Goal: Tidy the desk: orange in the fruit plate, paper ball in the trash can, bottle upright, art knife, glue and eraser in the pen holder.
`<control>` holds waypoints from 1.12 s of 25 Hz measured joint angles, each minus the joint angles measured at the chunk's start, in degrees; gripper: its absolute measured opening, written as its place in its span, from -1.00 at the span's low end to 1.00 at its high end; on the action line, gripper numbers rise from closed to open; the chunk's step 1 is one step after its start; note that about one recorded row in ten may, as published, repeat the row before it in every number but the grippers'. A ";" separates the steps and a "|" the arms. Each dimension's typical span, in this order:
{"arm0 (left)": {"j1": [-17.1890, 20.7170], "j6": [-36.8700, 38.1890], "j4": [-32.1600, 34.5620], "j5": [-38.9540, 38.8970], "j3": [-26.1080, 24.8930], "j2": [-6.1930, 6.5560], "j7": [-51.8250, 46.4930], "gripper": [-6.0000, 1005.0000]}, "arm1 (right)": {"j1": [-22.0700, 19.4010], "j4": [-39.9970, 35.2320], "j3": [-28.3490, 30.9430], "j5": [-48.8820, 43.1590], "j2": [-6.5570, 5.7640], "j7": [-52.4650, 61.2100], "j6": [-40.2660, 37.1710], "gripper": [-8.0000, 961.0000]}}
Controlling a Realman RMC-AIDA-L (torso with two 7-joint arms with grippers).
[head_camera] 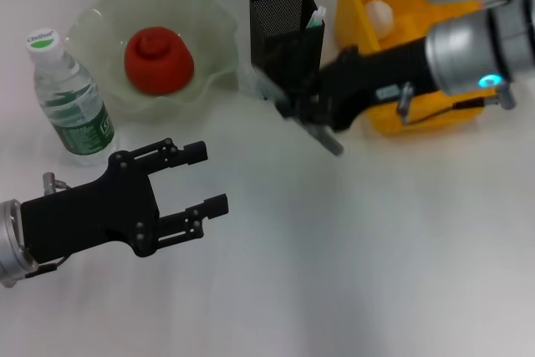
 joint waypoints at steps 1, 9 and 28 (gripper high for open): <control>0.00 0.00 0.00 0.00 0.00 0.00 0.00 0.43 | -0.63 1.22 1.52 3.55 -0.02 -3.48 0.04 -0.70; 0.11 -0.05 0.00 -0.10 -2.10 -0.99 0.16 0.43 | -0.02 19.12 11.65 24.47 -0.17 -26.34 0.13 -0.70; 0.18 -1.34 -2.06 0.34 -5.03 -1.59 1.41 0.43 | 9.92 40.90 16.55 44.21 0.08 -48.84 16.09 -0.68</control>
